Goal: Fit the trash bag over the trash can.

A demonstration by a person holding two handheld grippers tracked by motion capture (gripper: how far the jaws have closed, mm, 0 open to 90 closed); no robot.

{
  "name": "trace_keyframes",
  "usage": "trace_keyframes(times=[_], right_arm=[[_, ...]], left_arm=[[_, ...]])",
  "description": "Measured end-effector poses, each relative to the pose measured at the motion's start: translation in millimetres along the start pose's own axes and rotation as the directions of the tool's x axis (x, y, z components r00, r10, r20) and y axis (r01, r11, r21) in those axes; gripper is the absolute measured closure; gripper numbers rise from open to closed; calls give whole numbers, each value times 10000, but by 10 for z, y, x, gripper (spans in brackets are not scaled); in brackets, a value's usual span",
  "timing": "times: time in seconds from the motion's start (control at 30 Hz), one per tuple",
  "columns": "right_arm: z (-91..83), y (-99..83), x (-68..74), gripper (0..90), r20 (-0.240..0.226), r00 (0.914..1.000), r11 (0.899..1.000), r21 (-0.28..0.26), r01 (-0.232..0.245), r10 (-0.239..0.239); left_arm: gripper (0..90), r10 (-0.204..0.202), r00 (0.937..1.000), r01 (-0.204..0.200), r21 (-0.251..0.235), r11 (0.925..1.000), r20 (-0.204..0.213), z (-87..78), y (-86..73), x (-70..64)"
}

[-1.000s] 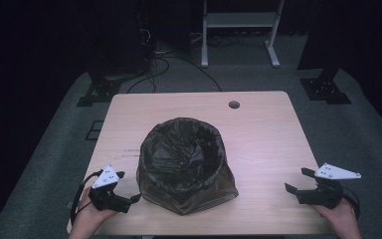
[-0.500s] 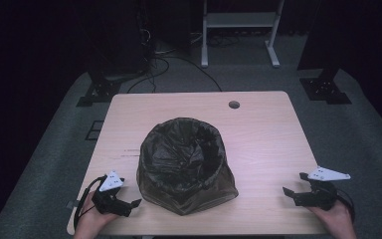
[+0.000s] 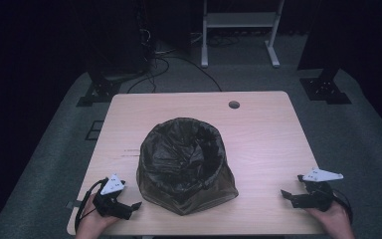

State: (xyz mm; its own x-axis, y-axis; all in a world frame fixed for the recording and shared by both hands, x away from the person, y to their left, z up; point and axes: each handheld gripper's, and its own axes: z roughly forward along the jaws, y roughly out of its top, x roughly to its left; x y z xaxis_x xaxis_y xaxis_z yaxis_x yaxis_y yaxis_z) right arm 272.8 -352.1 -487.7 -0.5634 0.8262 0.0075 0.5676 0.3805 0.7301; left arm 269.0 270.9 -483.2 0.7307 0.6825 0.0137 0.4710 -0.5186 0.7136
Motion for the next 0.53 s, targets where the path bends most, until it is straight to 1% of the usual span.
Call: trace_keyframes(times=[0.2,0.4,0.53], right_arm=[[0,-1,2,97,20,10000,10000,0,-51,51],[-16,-17,35,98,202,9995,9997,1,-242,242],[-23,-22,41,97,192,9995,9997,4,-240,239]], left_arm=[[0,-31,10000,31,-3,10000,-8,-1,-2,-1],[0,-31,10000,31,-4,10000,-10,-1,-2,-1],[0,-33,10000,33,-2,10000,-12,-1,-2,-1]])
